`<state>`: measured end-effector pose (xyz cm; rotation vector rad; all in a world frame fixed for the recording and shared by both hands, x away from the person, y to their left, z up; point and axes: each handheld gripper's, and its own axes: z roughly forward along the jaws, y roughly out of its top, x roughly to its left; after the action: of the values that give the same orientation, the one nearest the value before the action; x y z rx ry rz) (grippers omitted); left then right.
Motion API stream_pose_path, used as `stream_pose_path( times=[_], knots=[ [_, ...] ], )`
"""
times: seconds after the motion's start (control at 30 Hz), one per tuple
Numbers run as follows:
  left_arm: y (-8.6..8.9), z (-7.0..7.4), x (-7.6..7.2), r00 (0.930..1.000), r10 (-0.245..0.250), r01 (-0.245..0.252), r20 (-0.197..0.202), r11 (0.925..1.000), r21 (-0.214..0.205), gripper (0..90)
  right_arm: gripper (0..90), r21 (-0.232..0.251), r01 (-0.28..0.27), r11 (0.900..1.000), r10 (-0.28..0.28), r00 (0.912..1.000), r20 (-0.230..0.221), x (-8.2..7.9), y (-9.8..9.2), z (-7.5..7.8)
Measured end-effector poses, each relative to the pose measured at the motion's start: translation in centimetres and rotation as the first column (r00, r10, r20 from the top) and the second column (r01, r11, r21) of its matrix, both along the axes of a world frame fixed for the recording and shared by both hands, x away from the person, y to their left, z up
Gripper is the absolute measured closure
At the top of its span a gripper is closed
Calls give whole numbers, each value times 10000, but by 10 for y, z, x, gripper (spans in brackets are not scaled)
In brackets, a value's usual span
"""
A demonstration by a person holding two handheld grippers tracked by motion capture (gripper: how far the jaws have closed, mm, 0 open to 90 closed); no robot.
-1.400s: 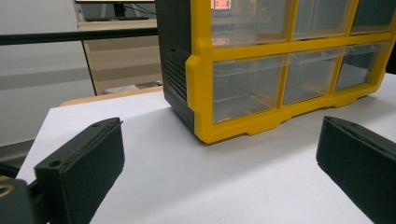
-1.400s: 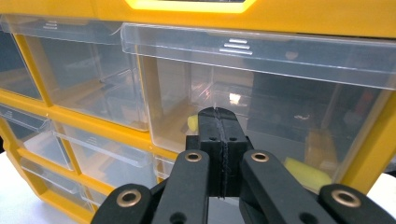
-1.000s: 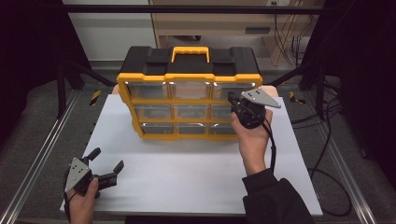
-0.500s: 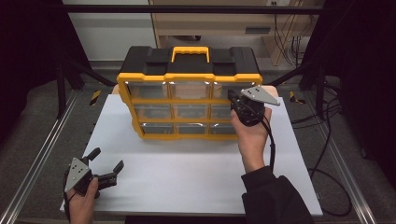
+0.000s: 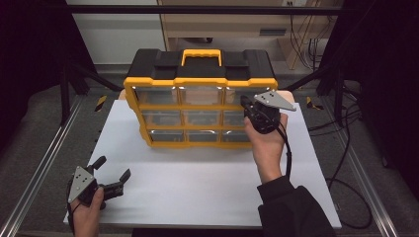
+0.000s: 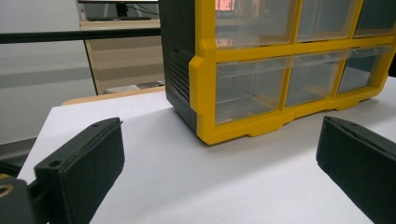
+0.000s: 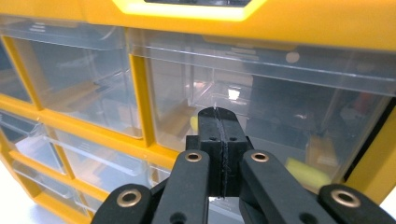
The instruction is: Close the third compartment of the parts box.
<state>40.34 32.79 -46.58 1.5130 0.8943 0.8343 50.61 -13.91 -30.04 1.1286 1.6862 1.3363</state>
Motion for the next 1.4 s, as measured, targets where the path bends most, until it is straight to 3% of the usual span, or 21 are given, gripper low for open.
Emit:
stream_pose_path(
  times=[0.33,0.77,0.9,1.07,1.2,1.4],
  knots=[
    [0,0,-1,10000,36,-36,8,10000,-30,6,900,-55,-356,9993,357,9993,147,-12,-5,11],
    [1,0,-1,10000,14,-14,14,10000,-70,6,897,-228,-829,9963,837,9959,353,-26,-8,13],
    [2,1,-3,10000,4,-3,51,9999,-135,6,765,-211,-977,9950,983,9946,319,-29,-9,12],
    [2,1,-3,10000,-20,20,31,9999,-105,5,499,-170,-1116,9936,1123,9924,495,-35,-10,13],
    [1,1,-3,10000,0,0,21,10000,-82,5,352,-62,-1547,9879,1547,9845,822,-39,-14,17],
    [0,0,-2,10000,-15,15,5,10000,-48,5,145,283,-1995,9795,1960,9760,953,-43,-17,22]
  ],
)
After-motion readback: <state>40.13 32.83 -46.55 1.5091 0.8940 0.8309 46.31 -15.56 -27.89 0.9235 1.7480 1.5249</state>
